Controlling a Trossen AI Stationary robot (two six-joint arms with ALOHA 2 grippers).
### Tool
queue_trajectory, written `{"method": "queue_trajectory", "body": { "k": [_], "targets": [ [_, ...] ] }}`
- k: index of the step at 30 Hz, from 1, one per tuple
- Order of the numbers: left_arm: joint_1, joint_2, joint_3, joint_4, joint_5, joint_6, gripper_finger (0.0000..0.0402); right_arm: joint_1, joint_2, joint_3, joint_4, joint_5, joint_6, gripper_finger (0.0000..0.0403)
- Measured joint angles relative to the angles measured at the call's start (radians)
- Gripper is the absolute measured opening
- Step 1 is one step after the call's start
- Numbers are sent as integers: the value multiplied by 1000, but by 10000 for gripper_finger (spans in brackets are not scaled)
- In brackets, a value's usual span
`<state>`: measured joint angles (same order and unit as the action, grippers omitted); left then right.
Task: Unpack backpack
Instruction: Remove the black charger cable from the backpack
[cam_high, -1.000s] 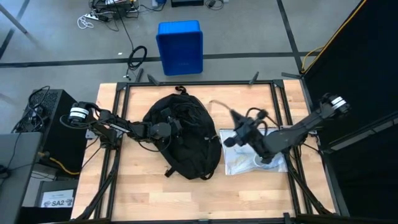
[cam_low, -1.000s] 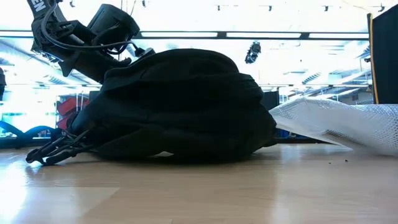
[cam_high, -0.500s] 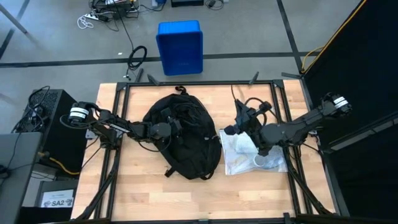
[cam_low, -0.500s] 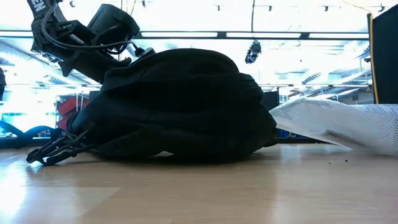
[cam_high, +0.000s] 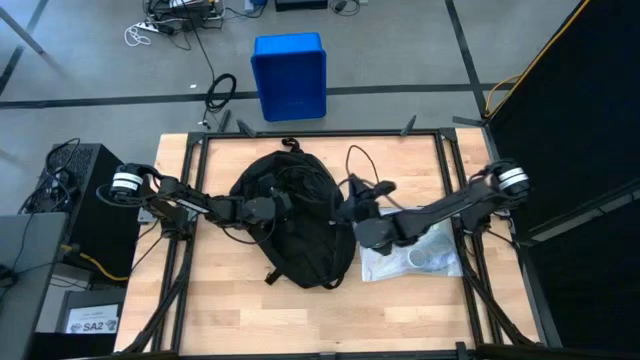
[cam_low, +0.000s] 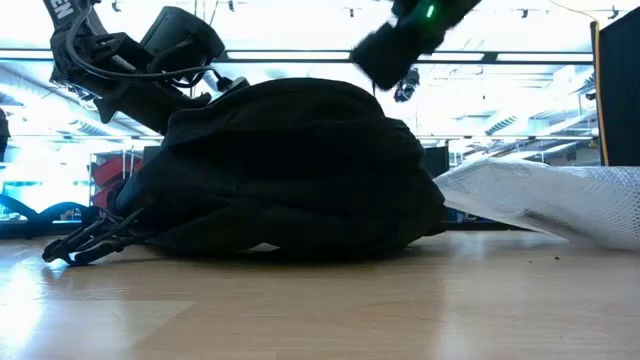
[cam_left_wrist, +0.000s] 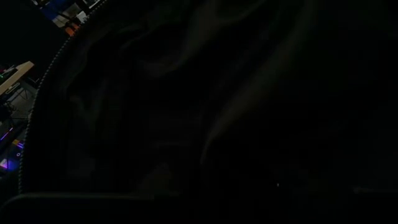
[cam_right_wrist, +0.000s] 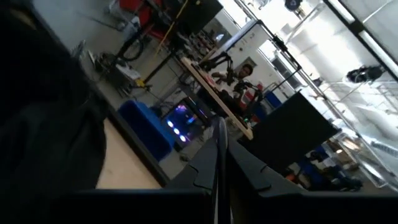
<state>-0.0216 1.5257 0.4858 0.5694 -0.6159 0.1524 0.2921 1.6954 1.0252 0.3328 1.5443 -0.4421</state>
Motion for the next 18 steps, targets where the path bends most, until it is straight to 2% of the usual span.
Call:
{"method": "queue_trajectory", "body": {
  "k": [4,8,13,18],
  "targets": [
    [0,0,0,-12,0,0,97,-34,83,0,0,-46,94,0],
    [0,0,0,-19,0,0,97,-77,120,0,-70,-256,292,0],
    [0,0,0,-29,1,-2,98,-169,113,0,-382,-529,687,0],
    [0,0,0,-30,8,-3,98,-270,111,0,-775,-676,1054,0]
  ]
}}
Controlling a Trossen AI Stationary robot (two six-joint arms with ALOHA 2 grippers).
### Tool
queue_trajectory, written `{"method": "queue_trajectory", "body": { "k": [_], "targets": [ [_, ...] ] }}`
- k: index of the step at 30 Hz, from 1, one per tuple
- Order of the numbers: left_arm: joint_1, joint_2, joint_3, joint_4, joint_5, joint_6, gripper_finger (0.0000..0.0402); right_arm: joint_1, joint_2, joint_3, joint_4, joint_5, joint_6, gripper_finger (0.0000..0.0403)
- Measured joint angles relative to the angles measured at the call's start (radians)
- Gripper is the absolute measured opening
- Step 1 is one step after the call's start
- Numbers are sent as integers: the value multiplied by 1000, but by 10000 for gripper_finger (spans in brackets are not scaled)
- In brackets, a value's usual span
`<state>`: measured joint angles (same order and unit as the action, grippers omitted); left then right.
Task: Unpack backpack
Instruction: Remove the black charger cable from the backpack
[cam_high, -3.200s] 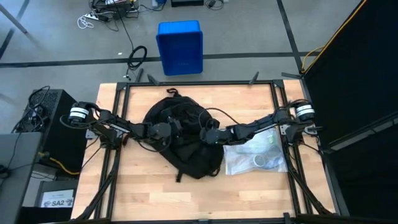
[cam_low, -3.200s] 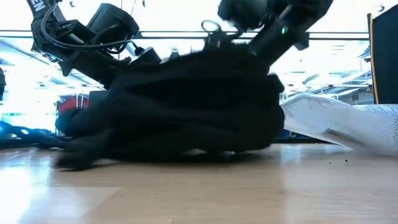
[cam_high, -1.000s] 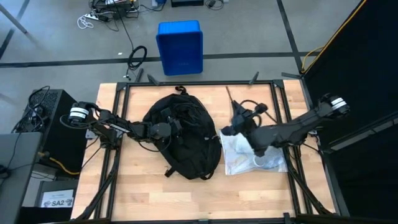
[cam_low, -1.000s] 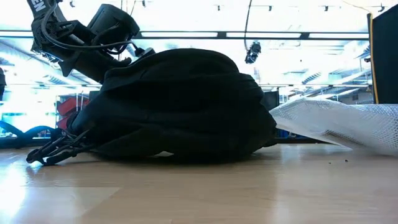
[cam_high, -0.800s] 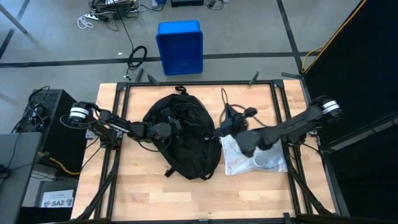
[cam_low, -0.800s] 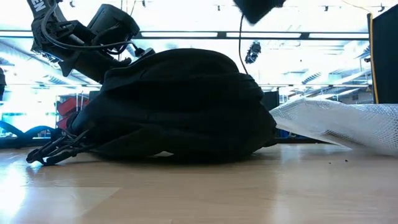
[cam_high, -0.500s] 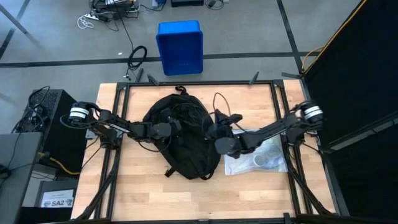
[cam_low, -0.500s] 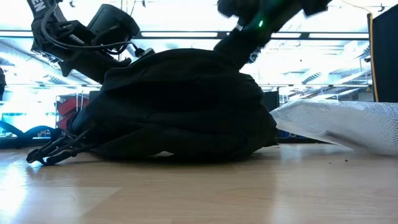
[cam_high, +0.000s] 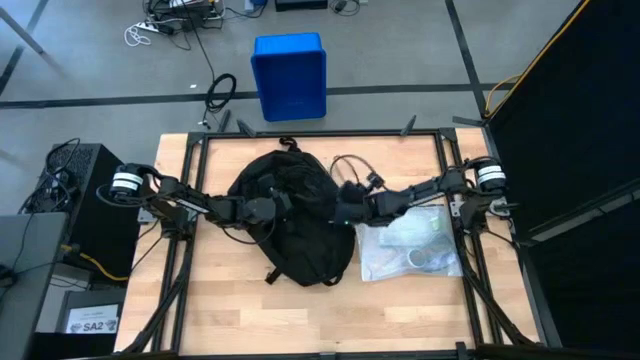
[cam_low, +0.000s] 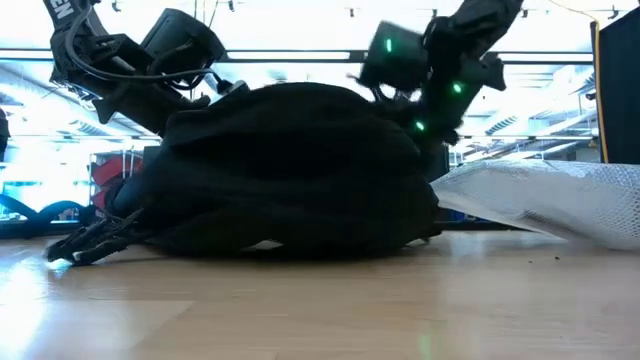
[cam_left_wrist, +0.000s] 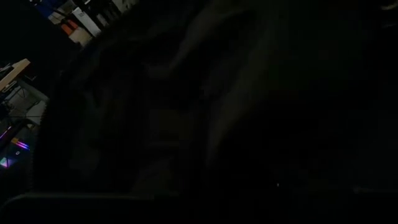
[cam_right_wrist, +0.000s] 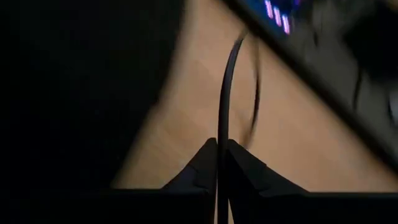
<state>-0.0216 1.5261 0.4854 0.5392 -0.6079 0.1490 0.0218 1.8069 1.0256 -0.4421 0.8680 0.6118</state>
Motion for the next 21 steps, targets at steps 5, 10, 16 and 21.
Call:
{"method": "queue_trajectory", "body": {
  "k": [5,10,16,21],
  "targets": [
    [0,0,0,-2,-1,0,98,-66,0,0,-256,-66,179,0],
    [0,0,0,-4,0,0,98,-90,0,0,-293,-80,137,7],
    [0,0,0,-4,0,0,97,-94,-46,0,-299,-85,19,62],
    [0,0,0,-4,0,-1,98,-89,-134,0,-333,-87,-5,134]
  ]
}}
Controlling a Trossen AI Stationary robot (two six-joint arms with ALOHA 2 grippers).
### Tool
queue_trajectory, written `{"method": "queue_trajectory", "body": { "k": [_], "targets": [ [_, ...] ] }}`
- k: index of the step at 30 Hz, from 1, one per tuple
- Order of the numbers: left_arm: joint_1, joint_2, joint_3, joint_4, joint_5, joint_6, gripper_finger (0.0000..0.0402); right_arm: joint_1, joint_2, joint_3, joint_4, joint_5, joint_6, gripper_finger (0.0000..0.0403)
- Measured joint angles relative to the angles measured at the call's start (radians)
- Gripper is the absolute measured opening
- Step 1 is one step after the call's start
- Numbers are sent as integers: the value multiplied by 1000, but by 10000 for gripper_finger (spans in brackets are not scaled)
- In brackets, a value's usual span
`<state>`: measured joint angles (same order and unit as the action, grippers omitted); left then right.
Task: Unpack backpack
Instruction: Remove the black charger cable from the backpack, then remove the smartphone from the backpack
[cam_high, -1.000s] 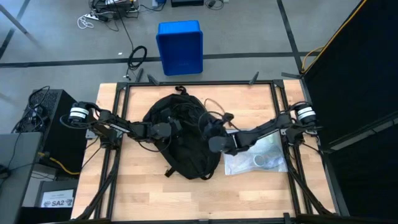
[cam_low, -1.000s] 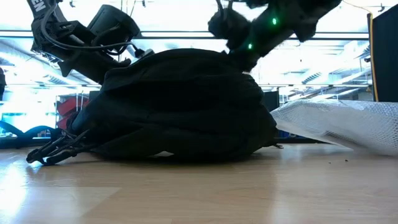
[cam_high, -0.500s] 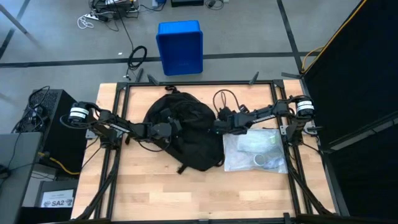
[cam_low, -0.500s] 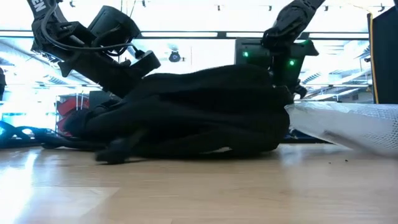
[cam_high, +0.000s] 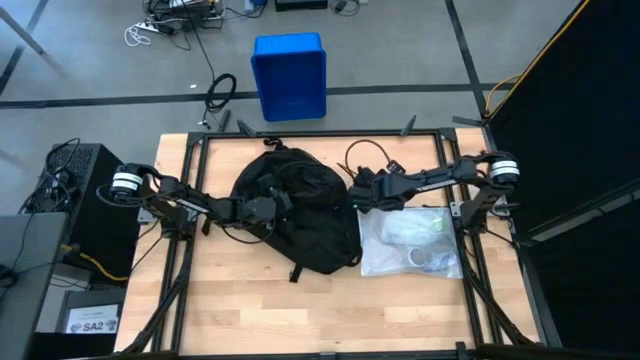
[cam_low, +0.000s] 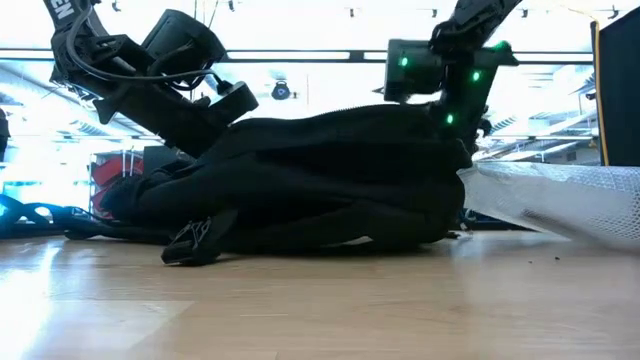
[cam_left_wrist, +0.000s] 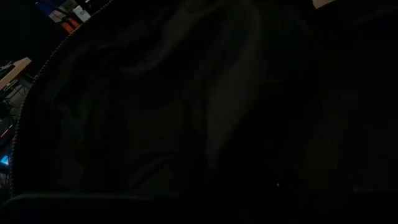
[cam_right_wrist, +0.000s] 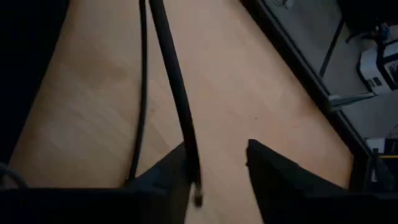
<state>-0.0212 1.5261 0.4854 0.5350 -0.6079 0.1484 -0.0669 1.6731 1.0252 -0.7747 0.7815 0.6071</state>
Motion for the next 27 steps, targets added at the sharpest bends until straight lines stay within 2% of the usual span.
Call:
{"method": "queue_trajectory", "body": {
  "k": [5,8,12,15,19,21,27],
  "targets": [
    [0,0,0,0,0,0,97,11,-111,0,-22,1,0,197],
    [0,0,0,0,1,0,97,15,-181,0,-31,51,-6,221],
    [0,0,0,-1,1,0,98,-9,-273,0,-54,181,-17,231],
    [0,0,0,-1,1,0,98,-48,-328,0,-51,188,-17,225],
    [0,0,0,-1,1,0,98,-65,-368,0,26,102,-50,205],
    [0,0,0,-1,1,-1,98,-51,-371,0,127,25,-142,194],
    [0,0,0,-2,2,-1,97,50,-284,0,565,-412,-483,164]
  ]
}}
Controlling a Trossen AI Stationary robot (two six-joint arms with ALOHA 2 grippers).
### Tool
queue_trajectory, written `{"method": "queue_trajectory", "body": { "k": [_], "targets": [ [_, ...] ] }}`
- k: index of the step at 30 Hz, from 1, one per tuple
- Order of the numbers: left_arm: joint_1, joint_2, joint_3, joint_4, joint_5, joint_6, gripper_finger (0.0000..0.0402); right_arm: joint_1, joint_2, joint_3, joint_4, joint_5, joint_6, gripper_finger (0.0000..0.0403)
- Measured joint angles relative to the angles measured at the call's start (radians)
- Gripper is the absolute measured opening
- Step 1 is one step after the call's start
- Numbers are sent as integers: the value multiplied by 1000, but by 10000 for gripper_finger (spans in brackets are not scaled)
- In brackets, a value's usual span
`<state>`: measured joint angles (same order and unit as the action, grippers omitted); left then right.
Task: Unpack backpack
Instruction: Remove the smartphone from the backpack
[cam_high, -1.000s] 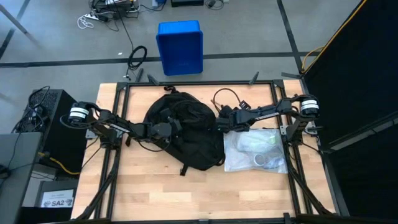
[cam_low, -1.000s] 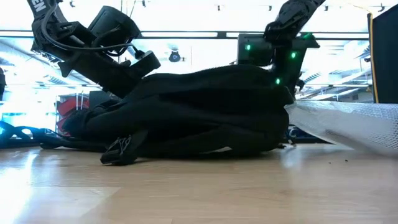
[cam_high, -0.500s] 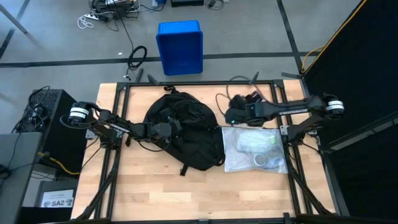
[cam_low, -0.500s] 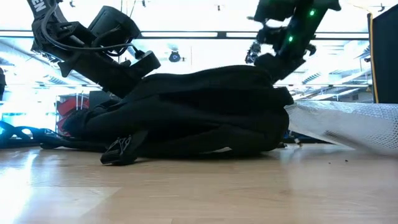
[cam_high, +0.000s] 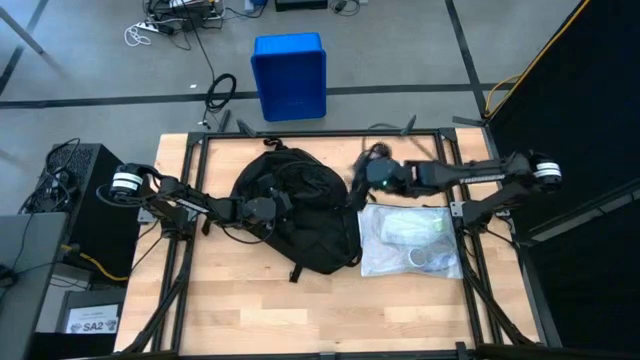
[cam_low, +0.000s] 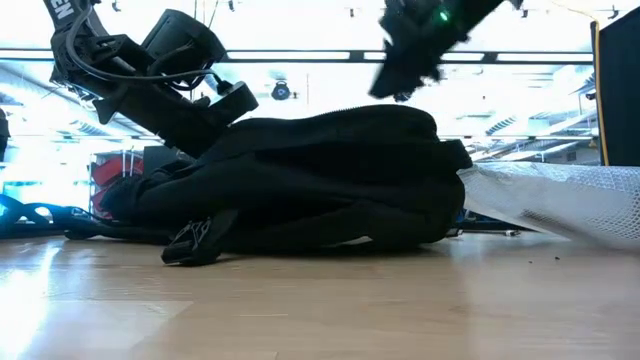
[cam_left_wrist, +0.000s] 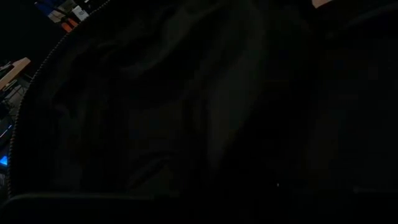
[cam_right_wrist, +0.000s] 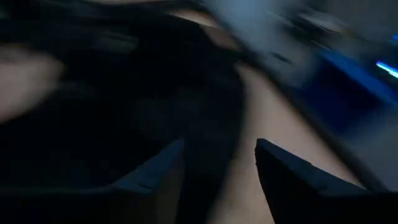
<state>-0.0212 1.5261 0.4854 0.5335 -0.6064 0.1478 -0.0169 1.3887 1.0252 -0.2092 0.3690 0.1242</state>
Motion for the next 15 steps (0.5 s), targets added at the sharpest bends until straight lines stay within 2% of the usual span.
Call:
{"method": "queue_trajectory", "body": {
  "k": [2,4,6,10,15],
  "targets": [
    [0,0,0,0,0,0,97,46,60,0,115,-99,-70,157],
    [0,0,0,0,0,0,97,88,132,0,209,-139,-113,151],
    [0,0,0,0,0,0,98,119,209,0,261,-141,-137,147],
    [-1,0,0,-1,0,-3,98,148,354,0,242,-138,-132,141],
    [0,0,0,-4,4,-5,98,210,465,0,254,-147,-95,135]
  ]
}}
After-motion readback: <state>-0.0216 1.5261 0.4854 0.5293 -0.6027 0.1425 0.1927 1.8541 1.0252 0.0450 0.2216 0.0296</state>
